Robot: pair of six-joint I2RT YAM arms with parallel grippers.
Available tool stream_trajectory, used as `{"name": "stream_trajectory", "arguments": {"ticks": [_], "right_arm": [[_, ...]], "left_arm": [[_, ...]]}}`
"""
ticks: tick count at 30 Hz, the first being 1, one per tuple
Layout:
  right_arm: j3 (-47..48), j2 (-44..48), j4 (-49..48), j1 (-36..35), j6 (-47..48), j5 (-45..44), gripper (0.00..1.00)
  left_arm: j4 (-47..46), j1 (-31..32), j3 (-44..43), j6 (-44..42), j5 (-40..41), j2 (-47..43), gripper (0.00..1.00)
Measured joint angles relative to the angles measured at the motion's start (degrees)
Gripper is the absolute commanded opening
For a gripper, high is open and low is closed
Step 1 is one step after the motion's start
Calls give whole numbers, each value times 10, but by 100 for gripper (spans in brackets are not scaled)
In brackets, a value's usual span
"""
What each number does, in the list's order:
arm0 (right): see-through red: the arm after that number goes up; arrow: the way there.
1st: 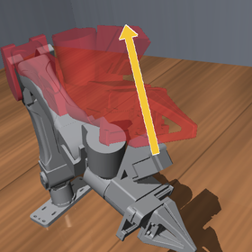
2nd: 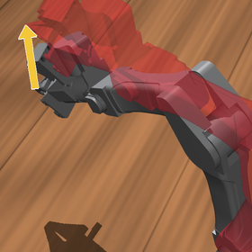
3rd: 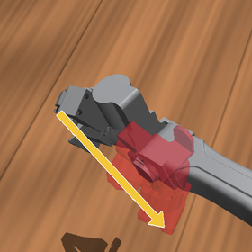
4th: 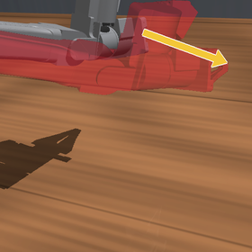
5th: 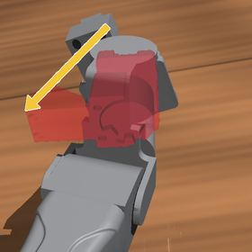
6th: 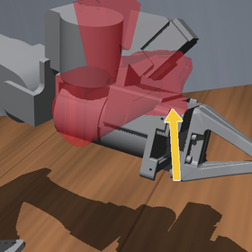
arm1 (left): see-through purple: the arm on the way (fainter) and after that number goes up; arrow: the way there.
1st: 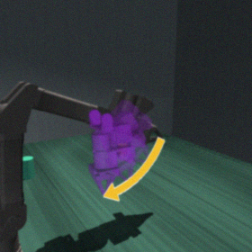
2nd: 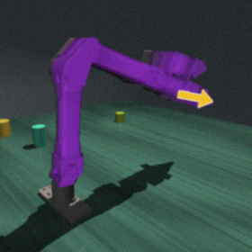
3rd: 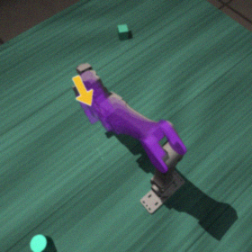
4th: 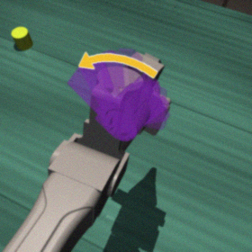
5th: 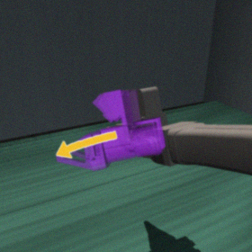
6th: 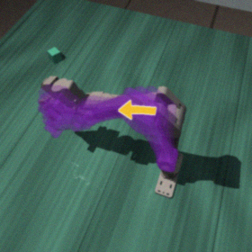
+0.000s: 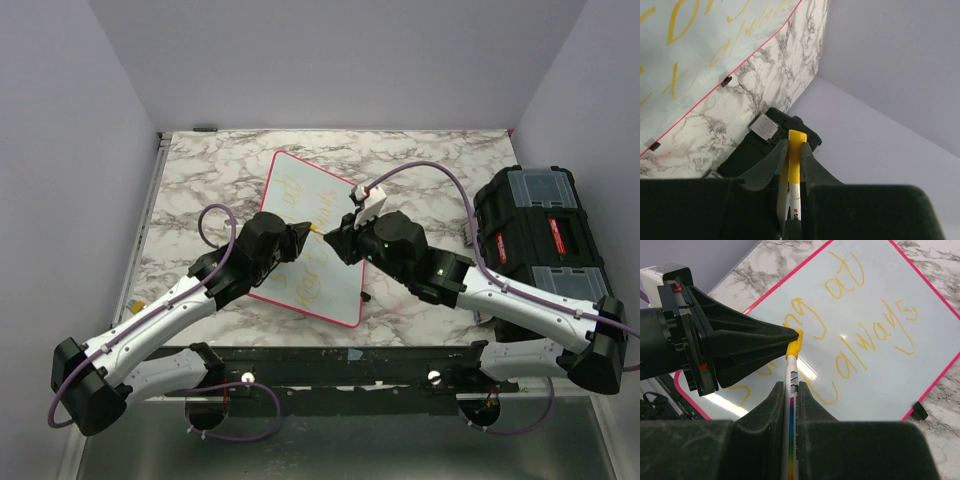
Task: Write a sentence on the whiteboard
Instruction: Insert the whiteboard marker without the cap into the pen cap.
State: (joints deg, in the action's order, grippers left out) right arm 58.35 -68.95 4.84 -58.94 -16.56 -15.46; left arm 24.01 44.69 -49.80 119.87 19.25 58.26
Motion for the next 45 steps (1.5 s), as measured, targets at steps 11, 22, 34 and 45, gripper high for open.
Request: {"name": "stream_trajectory", "arguments": {"ticks": [11,22,34,45], "right_arm": [[-6,-17,-31,-11,-17,-61,1],[-35,-16,-96,-11,-10,-74,1],[-32,-19,-116,-3,147,-12,1],[-24,-29,-116,-2,292,23,1]], "left_arm": [[-26,-3,0,2,-14,15,0],[-66,-10,0,2,-20,33,0],[-71,-15,-3,2,-19,27,0],[-72,-19,-3,2,-19,27,0]]}}
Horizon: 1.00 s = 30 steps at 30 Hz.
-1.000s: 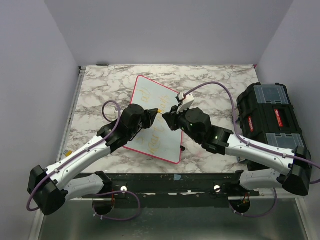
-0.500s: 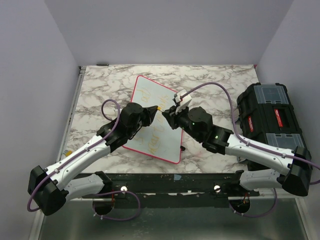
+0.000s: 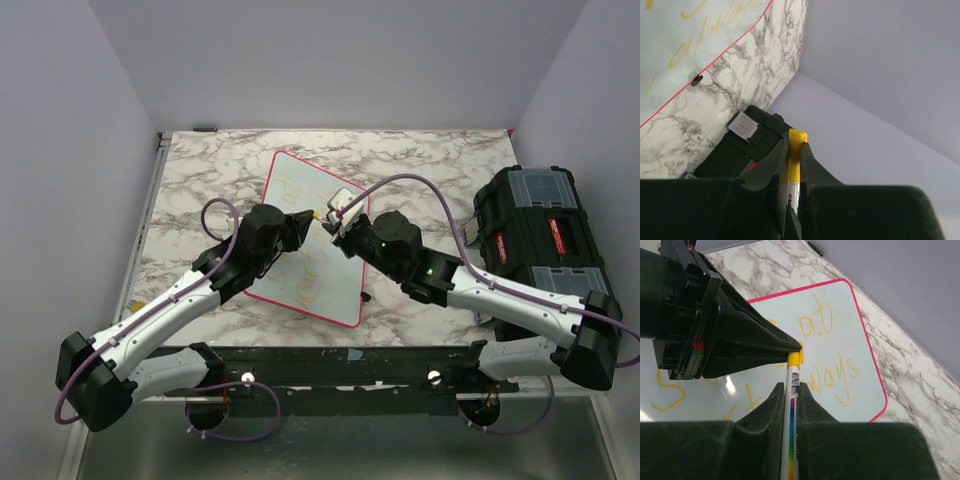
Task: Write a sentence on the whiteboard
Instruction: Insert the whiteboard marker without the cap into the pen cap.
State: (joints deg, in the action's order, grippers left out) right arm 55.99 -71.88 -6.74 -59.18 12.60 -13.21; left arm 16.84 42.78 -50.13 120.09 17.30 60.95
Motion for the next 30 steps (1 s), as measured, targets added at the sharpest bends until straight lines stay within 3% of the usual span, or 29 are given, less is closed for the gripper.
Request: {"name": "stream_trajectory", "arguments": {"ticks": [7,14,17,24,30], "right_arm": [[24,-18,23,0,53,10,1],[43,-30,20,-2,69,10,1],[43,-31,5,-5,31,-15,1],[49,-37,-11,-8,-154,-66,1],[58,-37,-28,-10,-210,-68,1]], "left_arm": [[8,-7,-3,0,-1,0,0],[87,-14,-64,0,-3,11,0],[89,-15,-67,0,-3,11,0],[88,-15,-66,0,14,-3,0],[76,-15,-62,0,25,-31,0]]}}
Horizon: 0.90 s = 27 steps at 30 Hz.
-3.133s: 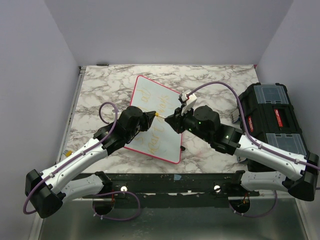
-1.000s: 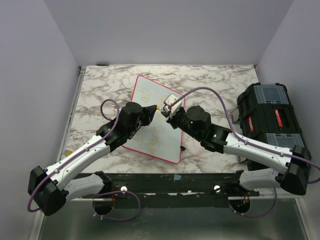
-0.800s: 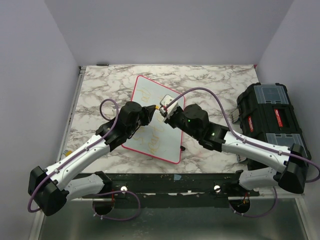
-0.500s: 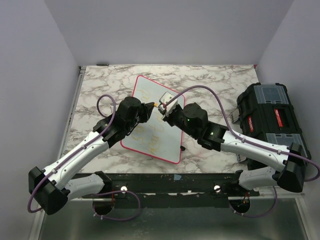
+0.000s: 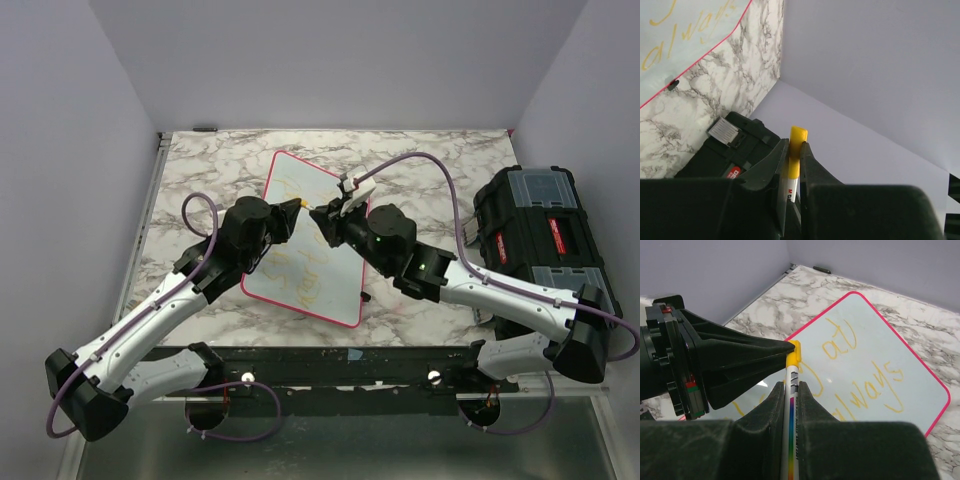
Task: Write a sentence on the whiteboard
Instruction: Insert the whiteboard marker without the cap into the pen cap, then put down the whiteboard marker at the center of the board.
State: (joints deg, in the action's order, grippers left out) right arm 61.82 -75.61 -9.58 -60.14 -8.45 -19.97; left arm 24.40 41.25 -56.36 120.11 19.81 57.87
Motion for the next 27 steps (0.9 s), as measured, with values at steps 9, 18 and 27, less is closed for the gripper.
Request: {"name": "stream_trajectory", "arguments": {"ticks": [9,18,27], "right_arm": [[-6,15,-12,0,-20,-9,1],[-25,37,-30,1,-33,-37,1],[-48,59,-24,1,-42,-96,1]], "left_arm": [[-51,1,13,-14,-4,-4,17],[-97,26,18,-41,-60,-15,45],[-117,39,26,-74,-96,-65,94]]}}
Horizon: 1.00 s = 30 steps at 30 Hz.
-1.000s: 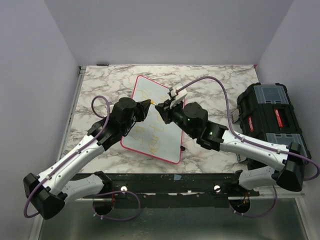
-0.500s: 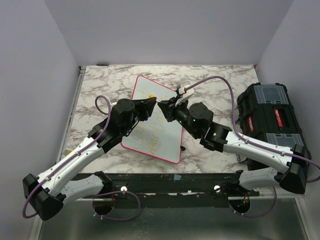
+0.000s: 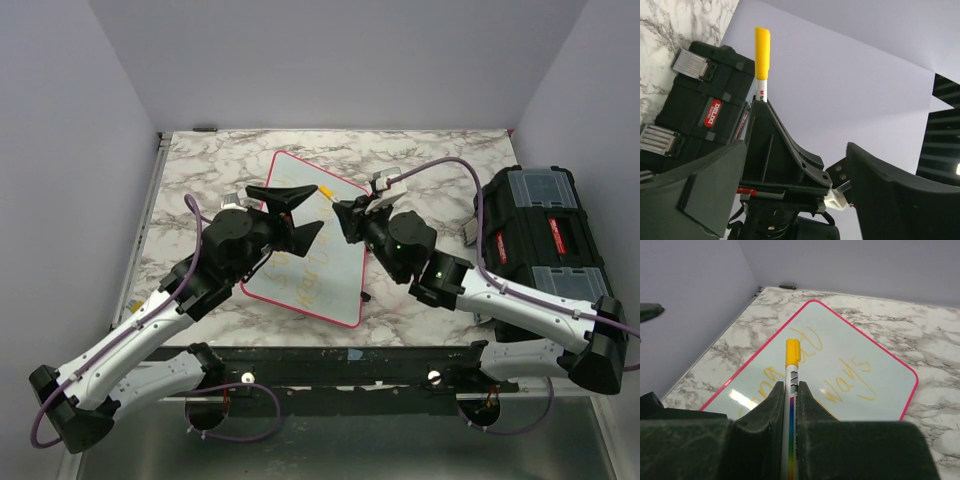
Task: Write a sentence on the whiteboard
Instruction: Put down the whiteboard marker at the center of the board.
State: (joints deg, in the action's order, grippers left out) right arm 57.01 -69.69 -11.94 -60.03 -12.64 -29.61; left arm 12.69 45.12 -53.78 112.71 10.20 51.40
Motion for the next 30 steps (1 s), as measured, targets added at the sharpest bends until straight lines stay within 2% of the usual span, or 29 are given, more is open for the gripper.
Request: {"name": "stream_trajectory", "arguments": {"ticks": [2,7,13,18,25,30], "right_arm": [[-7,10,3,0,-3,-18,1],[-33,43,10,0,-10,-76,1],[-88,83,14,3,-29,-139,1],[-130,94,23,29,-60,-152,1],[-180,97,47,109,-118,-131,1],[-219,98,53,160,-153,-104,1]], "left_arm": [[-4,0,5,-14,0,-11,98],[3,-7,15,-73,3,-31,98],[41,-28,33,-167,38,-102,98],[69,-52,33,-305,90,-174,99],[76,-58,31,-559,177,-282,99],[79,-61,31,-688,199,-337,99]]}}
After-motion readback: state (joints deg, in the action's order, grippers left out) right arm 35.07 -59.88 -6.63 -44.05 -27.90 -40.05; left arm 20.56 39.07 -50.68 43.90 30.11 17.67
